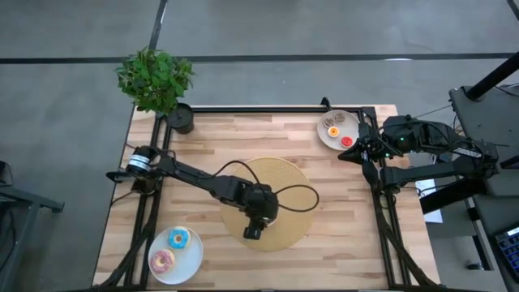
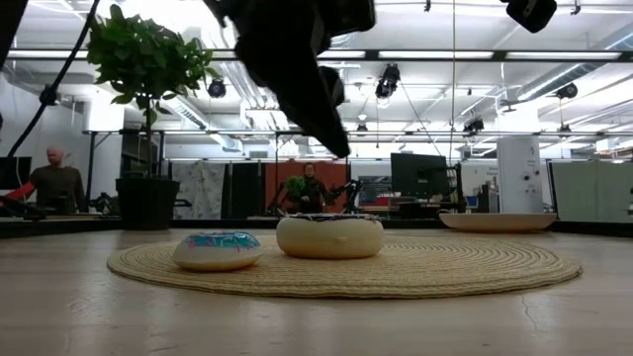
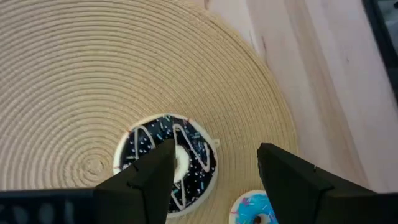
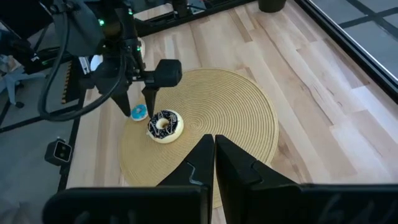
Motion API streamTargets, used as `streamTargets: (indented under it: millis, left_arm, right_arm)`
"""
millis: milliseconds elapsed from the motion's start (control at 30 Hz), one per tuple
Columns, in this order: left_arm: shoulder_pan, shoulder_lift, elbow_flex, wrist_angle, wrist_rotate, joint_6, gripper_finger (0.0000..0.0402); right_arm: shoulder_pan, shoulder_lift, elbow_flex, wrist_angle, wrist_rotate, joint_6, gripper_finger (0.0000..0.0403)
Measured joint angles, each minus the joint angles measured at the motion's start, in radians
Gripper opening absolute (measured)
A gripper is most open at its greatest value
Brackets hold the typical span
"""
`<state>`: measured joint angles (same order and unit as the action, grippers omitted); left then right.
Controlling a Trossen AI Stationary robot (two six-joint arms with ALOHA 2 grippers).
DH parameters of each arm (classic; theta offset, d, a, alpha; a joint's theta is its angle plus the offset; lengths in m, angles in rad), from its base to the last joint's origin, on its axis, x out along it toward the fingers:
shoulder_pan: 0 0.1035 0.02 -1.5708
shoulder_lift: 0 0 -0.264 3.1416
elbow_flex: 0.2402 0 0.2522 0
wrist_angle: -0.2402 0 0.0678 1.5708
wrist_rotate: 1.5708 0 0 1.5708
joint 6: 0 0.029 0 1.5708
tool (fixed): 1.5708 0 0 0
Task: Pick & Place donuts
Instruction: Put the large black donut on the white plate
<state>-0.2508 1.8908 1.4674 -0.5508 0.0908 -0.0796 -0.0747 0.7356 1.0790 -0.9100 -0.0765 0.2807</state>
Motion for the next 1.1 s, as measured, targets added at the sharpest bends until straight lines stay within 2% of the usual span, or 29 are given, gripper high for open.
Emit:
streamTargets:
  millis: [200, 400, 600, 1100]
  left_arm:
    - [0.000, 0.078, 0.149, -0.148, -0.015, 0.027, 0.0200]
    - [0.000, 0.153, 0.247, -0.259, -0.014, 0.049, 0.0200]
    - [-0.004, 0.178, 0.262, -0.317, -0.005, 0.042, 0.0200]
    - [-0.024, 0.207, 0.261, -0.304, -0.019, 0.025, 0.0200]
  right_arm:
    - [0.000, 0.000, 0.000, 0.001, 0.000, -0.003, 0.0009]
    - [0.000, 0.000, 0.000, 0.001, 0.000, -0.002, 0.0009]
    - [0.000, 0.000, 0.000, 0.000, 0.000, -0.003, 0.0009]
    - [0.000, 0.000, 0.000, 0.000, 0.000, -0.004, 0.0009]
